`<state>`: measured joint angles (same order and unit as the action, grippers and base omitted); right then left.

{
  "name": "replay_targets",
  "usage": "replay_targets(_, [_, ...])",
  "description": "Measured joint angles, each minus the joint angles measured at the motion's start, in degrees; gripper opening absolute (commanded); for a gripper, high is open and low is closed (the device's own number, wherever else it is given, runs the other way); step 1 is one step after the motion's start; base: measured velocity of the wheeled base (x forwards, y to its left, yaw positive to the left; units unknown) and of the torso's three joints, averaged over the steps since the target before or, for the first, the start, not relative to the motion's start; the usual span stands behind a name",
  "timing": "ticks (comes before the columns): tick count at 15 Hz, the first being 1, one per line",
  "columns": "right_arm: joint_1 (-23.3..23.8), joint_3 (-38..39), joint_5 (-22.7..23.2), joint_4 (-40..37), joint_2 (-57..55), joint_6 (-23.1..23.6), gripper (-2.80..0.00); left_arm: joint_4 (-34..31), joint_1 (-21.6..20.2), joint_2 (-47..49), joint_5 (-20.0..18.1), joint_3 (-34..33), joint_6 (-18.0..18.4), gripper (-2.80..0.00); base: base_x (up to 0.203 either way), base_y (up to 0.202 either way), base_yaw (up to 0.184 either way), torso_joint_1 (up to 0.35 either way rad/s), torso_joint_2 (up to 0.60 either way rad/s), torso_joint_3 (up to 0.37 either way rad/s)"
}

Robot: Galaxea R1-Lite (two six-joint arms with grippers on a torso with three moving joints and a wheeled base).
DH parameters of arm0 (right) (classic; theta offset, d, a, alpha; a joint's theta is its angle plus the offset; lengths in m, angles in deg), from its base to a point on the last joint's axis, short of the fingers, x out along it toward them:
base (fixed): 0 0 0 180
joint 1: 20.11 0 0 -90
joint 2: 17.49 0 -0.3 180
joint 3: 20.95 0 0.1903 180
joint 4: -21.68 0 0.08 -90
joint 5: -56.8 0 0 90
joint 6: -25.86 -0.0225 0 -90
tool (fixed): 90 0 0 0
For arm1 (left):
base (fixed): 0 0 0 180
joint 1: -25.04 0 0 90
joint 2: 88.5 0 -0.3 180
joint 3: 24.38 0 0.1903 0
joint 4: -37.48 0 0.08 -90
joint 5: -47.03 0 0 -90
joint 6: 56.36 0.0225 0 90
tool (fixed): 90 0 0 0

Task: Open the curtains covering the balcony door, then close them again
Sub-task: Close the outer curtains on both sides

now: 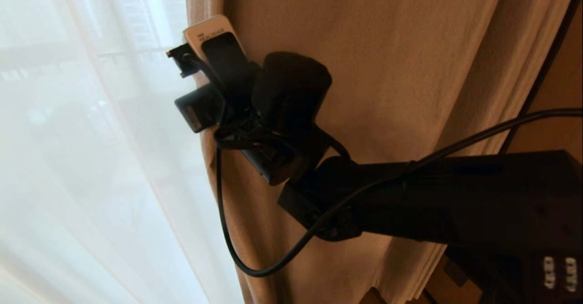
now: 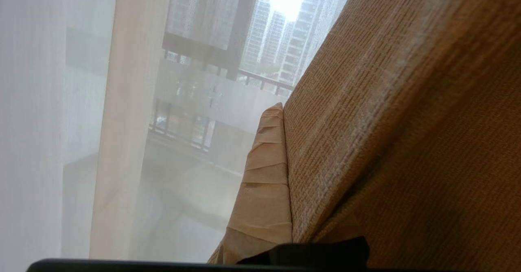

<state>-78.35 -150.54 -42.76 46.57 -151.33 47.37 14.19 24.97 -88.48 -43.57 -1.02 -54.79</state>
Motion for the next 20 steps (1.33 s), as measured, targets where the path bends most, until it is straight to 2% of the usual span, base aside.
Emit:
replay_targets(10, [1.1,-1.2,-1.0,-2.2,2.0,0.0,-2.8,0.0,0.0,0.0,0.0,0.0,0.0,-2.8,0.0,0.0,0.0,0.0,0.0,0.0])
replay_targets(18, [4.6,2.5,-2.0,-2.0,9.0,0.0,-2.8,0.0,0.0,0.0,0.0,0.0,0.0,-2.8,0.0,0.0,0.0,0.0,0.0,0.0])
replay_targets(19, [4.7,3.0,-2.0,-1.8,9.6,0.0,0.0,0.0,0.0,0.0,0.0,0.0,0.0,-2.8,0.0,0.0,0.0,0.0,0.0,0.0])
replay_targets(20, [4.8,3.4,-2.0,-1.6,10.0,0.0,0.0,0.0,0.0,0.0,0.0,0.0,0.0,-2.8,0.0,0.0,0.0,0.0,0.0,0.0])
